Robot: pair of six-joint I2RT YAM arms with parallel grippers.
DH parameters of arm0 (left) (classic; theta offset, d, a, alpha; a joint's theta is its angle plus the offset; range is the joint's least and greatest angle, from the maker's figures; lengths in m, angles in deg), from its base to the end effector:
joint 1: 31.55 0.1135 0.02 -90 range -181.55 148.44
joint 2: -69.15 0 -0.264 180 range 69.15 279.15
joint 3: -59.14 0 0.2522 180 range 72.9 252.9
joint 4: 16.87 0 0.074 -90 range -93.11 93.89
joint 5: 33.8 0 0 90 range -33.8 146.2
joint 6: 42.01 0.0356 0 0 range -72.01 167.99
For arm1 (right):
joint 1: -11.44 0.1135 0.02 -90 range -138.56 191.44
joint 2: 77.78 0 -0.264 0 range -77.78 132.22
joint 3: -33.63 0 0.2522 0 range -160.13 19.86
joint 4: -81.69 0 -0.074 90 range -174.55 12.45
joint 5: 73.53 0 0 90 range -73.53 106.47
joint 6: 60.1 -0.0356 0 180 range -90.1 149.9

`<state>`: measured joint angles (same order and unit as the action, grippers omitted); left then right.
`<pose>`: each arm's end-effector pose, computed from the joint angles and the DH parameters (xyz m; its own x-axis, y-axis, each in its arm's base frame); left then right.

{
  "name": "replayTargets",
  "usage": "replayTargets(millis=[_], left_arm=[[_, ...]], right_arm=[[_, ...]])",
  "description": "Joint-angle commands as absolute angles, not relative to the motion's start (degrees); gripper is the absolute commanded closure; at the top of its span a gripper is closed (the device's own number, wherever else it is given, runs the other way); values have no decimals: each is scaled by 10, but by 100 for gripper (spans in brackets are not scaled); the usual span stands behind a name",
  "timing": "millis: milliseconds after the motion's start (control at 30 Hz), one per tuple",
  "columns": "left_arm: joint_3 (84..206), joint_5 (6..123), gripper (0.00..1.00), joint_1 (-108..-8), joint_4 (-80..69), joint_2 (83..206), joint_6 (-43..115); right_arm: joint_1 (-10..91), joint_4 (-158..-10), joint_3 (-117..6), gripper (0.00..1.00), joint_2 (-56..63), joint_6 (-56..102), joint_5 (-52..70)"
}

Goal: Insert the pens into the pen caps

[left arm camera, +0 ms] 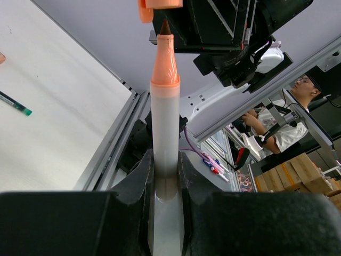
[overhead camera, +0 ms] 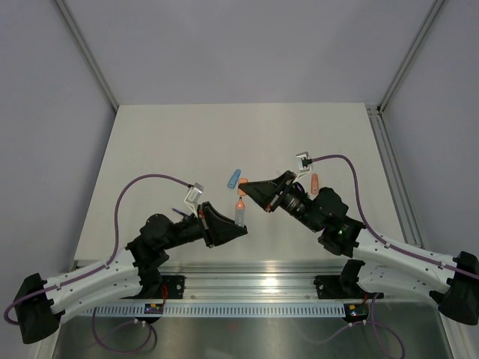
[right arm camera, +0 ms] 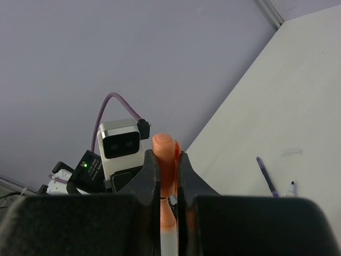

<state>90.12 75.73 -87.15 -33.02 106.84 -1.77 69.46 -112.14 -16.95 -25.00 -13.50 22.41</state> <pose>0.0849 -0.1451 0.2631 -0.6760 -0.2862 -0.6791 0.6934 0.0649 -0.7176 0.1194 0.1842 0.3361 -0.4652 0.5453 -0.6973 -0.6473 0.3277 0.6881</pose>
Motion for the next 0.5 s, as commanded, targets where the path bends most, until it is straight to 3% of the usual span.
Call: replayTargets(millis=[0,467], left_arm=[[910,762,100,-875,-349,1056,-8],[924,754,100,-875,-347,1063,3]], right_arm=[[700,-1142,-183,99,-247,-133,193],[701,-1179,-135,99,-271,-140,119]])
